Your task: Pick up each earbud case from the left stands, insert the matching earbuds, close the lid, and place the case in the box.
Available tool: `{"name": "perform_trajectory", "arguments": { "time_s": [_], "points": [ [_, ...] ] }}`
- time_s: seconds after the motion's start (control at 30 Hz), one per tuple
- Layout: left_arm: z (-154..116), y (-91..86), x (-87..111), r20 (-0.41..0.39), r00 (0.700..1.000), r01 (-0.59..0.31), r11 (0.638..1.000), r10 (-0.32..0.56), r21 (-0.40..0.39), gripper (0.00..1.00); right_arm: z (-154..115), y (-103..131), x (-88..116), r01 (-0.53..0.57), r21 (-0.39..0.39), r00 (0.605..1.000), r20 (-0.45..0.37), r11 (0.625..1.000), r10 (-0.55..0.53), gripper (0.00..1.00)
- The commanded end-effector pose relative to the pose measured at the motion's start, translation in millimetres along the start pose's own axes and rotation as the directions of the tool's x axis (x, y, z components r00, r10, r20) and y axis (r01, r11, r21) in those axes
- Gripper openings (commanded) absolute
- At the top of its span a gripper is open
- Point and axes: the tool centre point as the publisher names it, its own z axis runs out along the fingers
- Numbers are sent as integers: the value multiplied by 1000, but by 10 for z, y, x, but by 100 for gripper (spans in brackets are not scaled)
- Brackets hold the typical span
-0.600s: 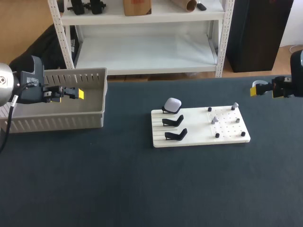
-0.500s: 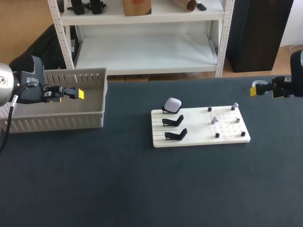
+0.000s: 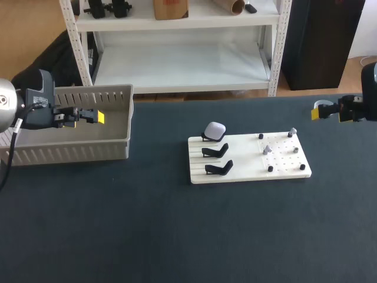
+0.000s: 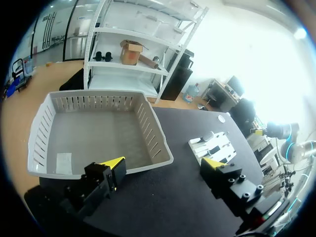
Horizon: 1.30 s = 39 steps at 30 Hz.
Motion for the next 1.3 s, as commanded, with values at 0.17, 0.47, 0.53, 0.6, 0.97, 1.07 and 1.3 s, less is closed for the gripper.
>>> {"name": "perform_trajectory", "arguments": {
  "time_s": [0.17, 0.47, 0.53, 0.6, 0.97, 1.07, 1.3],
  "points": [
    [-17, 63, -85, 172, 963, -238, 955, 209, 174, 100, -1, -4, -1, 1, -2, 1000, -1, 1000, -1, 100],
    [-174, -80, -142, 495, 620, -783, 443, 609, 436, 100, -1, -4, -1, 1, -2, 1000, -1, 1000, -1, 100],
    [-180, -176, -143, 498, 530, -829, 296, 687, 474, 100, -1, -4, -1, 1, -2, 1000, -1, 1000, -1, 100],
    [-170, -236, -132, 476, 475, -852, 252, 740, 458, 100, -1, -4, -1, 1, -2, 1000, -1, 1000, -1, 100],
    [-170, -236, -132, 476, 475, -852, 252, 740, 458, 100, -1, -4, -1, 1, -2, 1000, -1, 1000, -1, 100],
    [-170, -236, -132, 476, 475, -852, 252, 740, 458, 100, -1, -4, -1, 1, -2, 1000, -1, 1000, -1, 100],
    [157, -474, -169, 431, 496, -841, 294, 753, 455, 100, -1, -4, -1, 1, -2, 1000, -1, 1000, -1, 100]
  ]
}}
